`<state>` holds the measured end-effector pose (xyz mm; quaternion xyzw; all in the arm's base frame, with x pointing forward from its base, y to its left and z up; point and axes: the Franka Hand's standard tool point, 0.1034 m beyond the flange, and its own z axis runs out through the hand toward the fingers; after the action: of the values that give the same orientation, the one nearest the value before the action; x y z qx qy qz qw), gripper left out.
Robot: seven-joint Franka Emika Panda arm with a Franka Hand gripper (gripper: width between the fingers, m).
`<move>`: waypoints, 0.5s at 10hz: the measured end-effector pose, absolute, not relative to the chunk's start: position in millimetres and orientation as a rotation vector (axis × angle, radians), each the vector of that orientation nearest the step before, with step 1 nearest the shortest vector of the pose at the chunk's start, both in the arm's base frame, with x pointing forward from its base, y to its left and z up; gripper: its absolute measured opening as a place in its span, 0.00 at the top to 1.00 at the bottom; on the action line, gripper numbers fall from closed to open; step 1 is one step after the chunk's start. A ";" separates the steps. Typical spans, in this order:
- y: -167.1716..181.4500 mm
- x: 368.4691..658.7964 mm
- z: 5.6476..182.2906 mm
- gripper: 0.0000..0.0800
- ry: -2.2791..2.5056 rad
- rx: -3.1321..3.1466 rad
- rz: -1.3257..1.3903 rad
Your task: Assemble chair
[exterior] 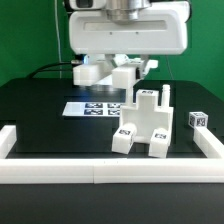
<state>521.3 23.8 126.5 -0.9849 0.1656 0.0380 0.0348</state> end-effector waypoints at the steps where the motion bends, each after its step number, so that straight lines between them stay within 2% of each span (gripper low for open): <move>1: 35.1 525.5 126.3 0.64 0.487 -3.028 0.113; 5: 34.8 526.5 121.7 0.64 0.516 -3.026 0.123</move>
Offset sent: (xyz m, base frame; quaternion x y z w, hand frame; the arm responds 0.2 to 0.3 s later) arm 0.0000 0.0000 0.0000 0.0000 0.0000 0.0000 1.0000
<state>526.5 34.8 121.7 -0.9844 0.1677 0.0399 0.0347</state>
